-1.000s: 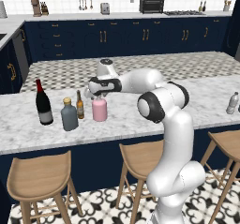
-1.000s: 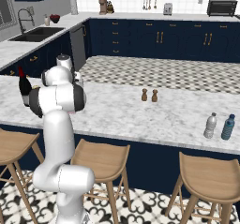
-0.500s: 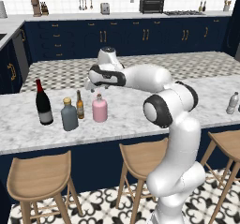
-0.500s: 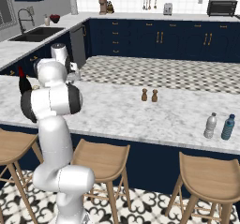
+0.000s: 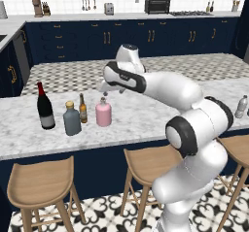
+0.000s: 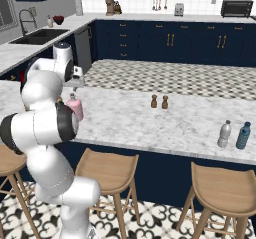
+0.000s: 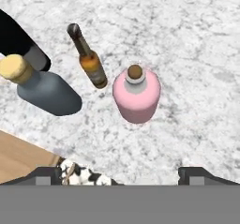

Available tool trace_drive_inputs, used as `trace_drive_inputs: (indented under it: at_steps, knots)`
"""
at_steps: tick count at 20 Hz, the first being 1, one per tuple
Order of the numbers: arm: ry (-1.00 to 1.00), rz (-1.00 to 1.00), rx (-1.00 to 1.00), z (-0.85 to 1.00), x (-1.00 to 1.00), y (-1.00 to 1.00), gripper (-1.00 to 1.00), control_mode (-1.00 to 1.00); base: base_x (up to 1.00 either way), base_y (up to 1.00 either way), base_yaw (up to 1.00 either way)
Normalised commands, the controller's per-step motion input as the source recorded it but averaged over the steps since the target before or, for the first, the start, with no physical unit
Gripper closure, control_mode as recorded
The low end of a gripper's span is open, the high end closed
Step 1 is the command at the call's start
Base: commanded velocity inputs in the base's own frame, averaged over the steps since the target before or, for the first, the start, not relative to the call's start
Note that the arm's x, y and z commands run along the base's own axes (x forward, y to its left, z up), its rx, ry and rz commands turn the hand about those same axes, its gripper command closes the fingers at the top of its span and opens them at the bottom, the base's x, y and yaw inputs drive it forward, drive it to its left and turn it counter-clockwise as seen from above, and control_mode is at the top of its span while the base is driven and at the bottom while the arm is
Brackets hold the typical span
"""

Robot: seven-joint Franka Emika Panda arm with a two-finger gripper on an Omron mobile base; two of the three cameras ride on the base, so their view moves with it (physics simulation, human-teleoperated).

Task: Move the plastic bottles in the middle to the plastics group, and the glass bottles in the middle to the glass group.

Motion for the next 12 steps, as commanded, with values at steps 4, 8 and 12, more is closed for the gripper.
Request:
trace_drive_inputs:
  at_steps: [4,8,12]
  knots:
    - [-0.07,0.0,0.04,-0.28,-0.79,-0.5,-1.0,-1.0,0.0,0.0,0.0]
    - [-0.01,0.0,0.0,-0.37,-0.63,-0.39,-1.0,-1.0,0.0,0.0,0.0]
    - [-0.04,0.0,0.0,-0.02,-0.89,-0.24,-1.0,-1.0,0.0,0.0,0.0]
